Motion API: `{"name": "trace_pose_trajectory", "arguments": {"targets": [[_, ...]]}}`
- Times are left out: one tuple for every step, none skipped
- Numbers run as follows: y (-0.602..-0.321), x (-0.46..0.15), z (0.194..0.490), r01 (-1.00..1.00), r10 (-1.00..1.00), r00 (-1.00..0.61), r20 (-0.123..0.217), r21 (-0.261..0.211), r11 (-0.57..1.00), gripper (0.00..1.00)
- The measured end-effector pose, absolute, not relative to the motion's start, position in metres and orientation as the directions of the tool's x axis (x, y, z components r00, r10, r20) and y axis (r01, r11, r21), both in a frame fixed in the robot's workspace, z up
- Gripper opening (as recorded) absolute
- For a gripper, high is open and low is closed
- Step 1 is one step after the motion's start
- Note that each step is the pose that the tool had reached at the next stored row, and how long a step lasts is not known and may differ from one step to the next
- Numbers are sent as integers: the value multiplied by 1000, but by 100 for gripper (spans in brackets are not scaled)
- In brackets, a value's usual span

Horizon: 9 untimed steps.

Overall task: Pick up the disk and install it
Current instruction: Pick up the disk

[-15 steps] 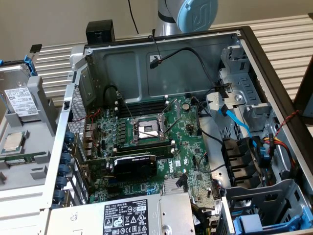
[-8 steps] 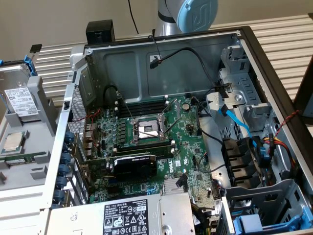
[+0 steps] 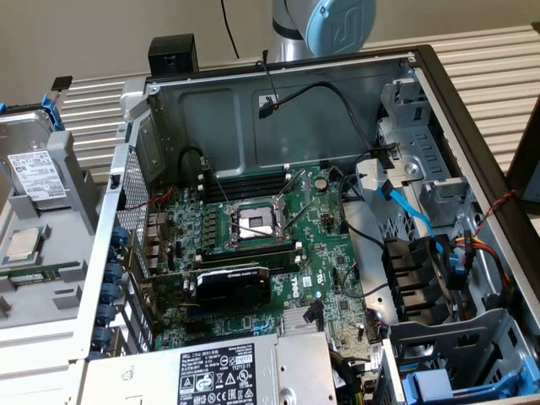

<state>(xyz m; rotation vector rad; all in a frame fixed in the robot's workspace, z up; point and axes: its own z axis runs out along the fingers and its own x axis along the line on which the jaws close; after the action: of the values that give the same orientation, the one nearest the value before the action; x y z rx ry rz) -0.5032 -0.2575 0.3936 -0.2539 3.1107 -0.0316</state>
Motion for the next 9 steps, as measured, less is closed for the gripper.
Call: {"name": "trace_pose_trajectory", "arguments": {"targets": [[-257,-503,394,-180,-180,-983,-19,-22,984,62],[-257,-503,394,-197,-198,-980,-19,-22,980,62],[-257,-503,394,-215,-216,-976,-19,-22,976,62],[-257,-503,393,-233,-234,-972,-19,-22,972,62],[-257,-503,393,-251,-252,-968,-19,-22,968,62],[-257,-503,393,-268,-268,-963,-19,-22,963,62],[-257,-503,393,-286,-286,-958,-19,-22,958,62],[-257,-503,393,-303,-303,-953,-19,-22,953,62],[-257,-503,393,-320,-320,-947,-19,-22,947,62]]}}
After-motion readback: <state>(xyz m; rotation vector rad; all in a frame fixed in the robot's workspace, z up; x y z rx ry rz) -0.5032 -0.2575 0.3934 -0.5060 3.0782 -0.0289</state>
